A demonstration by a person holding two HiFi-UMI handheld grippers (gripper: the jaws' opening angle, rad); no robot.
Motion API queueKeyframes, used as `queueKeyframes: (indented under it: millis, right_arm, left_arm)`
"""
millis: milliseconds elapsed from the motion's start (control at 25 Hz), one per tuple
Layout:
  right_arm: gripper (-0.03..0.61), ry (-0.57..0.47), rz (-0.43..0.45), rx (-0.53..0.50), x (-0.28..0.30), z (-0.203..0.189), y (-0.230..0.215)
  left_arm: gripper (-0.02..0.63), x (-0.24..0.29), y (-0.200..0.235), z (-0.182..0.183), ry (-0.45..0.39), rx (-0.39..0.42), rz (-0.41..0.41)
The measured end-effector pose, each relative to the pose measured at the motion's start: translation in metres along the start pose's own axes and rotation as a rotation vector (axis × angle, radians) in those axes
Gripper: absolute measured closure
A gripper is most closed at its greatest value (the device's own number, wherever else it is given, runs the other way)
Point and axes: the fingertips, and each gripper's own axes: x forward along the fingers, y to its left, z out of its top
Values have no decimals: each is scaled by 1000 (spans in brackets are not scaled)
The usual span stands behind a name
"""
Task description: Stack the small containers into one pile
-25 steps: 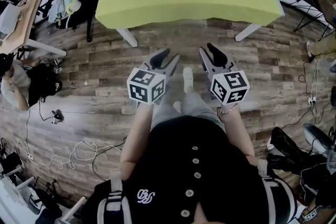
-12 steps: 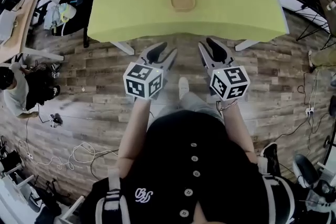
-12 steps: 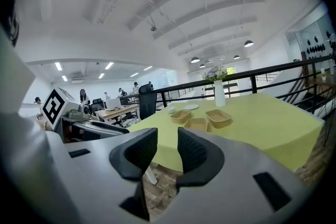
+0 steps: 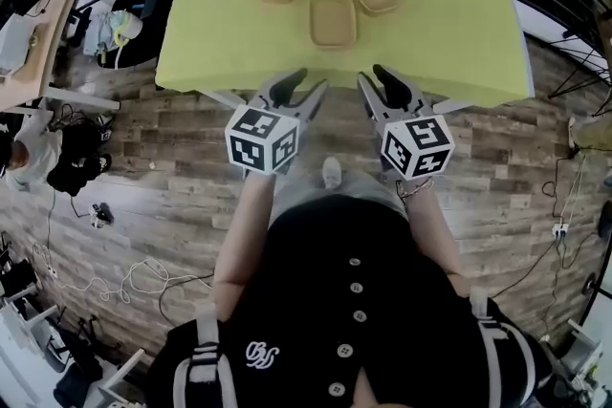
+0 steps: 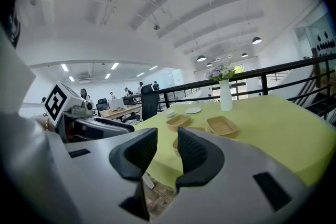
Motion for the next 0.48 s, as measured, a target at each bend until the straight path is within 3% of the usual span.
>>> queueKeyframes:
  millis: [480]
  right_arm:
    - [463,42,21,42,33,-8,-17]
  left_arm:
    - [425,23,28,-4,76,-11,19]
